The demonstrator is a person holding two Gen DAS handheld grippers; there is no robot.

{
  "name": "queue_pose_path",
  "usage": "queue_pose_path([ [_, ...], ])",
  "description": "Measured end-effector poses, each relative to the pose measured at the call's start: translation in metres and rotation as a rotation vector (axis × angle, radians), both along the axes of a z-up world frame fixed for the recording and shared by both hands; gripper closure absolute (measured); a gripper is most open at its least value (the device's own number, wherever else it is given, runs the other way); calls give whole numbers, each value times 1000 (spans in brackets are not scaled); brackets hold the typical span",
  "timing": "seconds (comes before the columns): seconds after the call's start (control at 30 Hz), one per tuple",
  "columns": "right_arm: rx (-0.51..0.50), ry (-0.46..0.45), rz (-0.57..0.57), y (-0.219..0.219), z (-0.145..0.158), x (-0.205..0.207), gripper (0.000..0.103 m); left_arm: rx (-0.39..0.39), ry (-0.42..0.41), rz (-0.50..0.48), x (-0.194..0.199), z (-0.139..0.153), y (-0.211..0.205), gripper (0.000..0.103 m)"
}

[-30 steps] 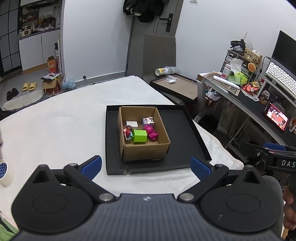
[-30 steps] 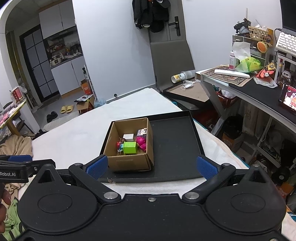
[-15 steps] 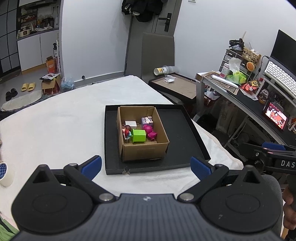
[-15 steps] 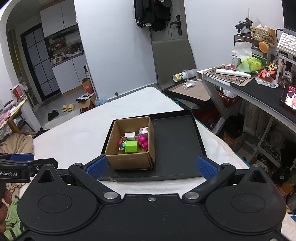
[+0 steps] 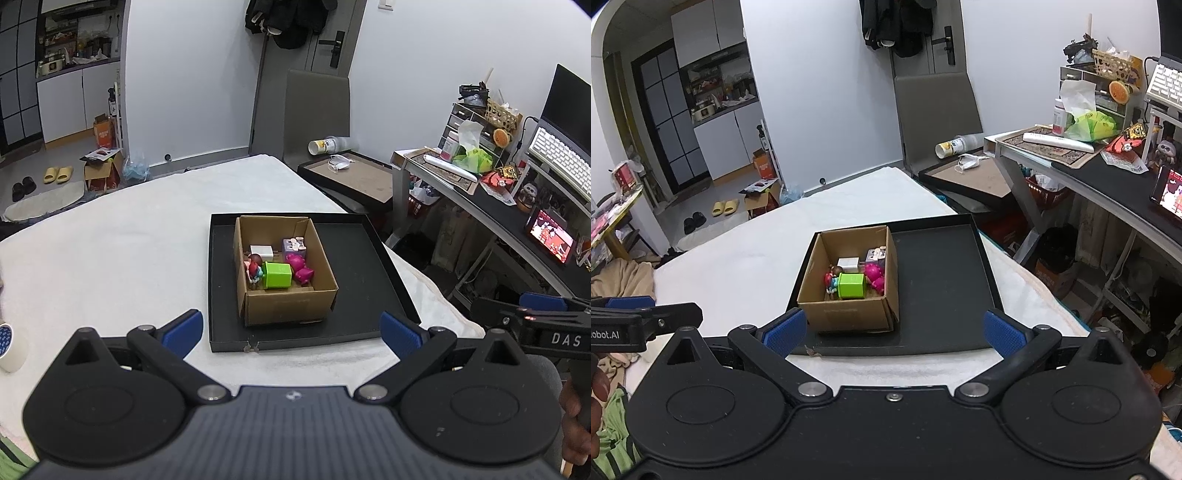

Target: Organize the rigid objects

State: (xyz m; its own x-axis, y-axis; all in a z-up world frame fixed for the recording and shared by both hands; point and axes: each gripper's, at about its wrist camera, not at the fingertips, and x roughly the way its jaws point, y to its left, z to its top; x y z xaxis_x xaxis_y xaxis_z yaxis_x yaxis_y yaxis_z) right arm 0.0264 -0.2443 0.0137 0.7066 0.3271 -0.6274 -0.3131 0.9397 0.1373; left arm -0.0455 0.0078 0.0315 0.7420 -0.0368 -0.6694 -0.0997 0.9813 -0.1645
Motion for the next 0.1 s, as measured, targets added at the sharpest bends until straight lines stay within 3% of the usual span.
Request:
queue_pose_path([
  [0.1, -8, 9, 3, 2, -3, 1, 0, -7, 6, -10, 2, -3, 1, 2],
])
